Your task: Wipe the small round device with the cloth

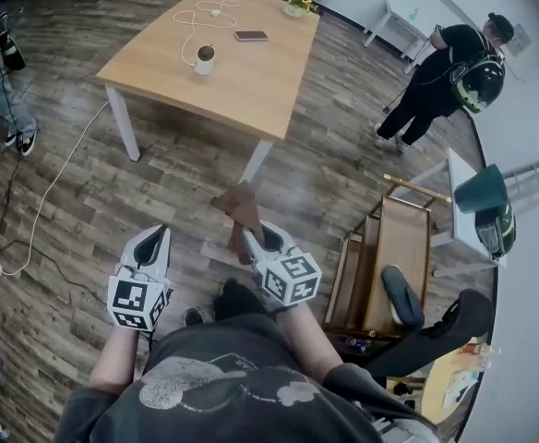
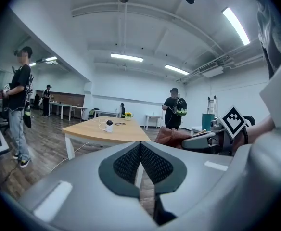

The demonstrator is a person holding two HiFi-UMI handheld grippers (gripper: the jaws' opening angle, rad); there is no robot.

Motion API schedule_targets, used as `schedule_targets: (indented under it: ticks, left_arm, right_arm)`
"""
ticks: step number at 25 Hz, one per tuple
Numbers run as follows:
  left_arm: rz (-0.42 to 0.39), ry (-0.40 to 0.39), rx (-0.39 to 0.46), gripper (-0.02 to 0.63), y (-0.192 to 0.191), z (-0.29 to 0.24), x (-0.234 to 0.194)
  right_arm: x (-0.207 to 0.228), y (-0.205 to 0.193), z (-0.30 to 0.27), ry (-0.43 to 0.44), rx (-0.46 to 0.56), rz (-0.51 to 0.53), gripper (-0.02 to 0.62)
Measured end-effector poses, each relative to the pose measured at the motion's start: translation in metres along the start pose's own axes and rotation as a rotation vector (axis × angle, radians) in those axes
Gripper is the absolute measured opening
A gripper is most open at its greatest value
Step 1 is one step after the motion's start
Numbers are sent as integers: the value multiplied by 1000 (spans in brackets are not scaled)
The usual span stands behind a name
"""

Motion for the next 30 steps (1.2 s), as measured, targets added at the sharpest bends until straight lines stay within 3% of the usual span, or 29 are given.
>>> schedule_targets:
  ticks: [6,15,20,24,30]
  left_arm:
    - [35,37,-16,18,1,-43,-20]
    - [57,88,-16,18,15,-135,-44]
    - [68,100,-28,18,17,-179,-42]
    - [122,122,-44,18,12,-207,-46]
    - [115,177,-35,18,18,-244,-57]
  right_arm:
    - [35,11,-41,18,1,-7,78]
    - [113,58,-117,64,40,-20,78]
    - [153,61,-138,75,11,-49,78]
    - [179,64,-153,80,-1,-62,78]
    - [207,70,-174,109,-14,-60,78]
Point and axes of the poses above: the fingertips, and each gripper's own axes: z backward along the fingers, x to its right, y out of its top, the point moved 6 cm from there along z, backward along the fingers, and after that the axes turned 7 degrees about x, right-handed, at the moved point
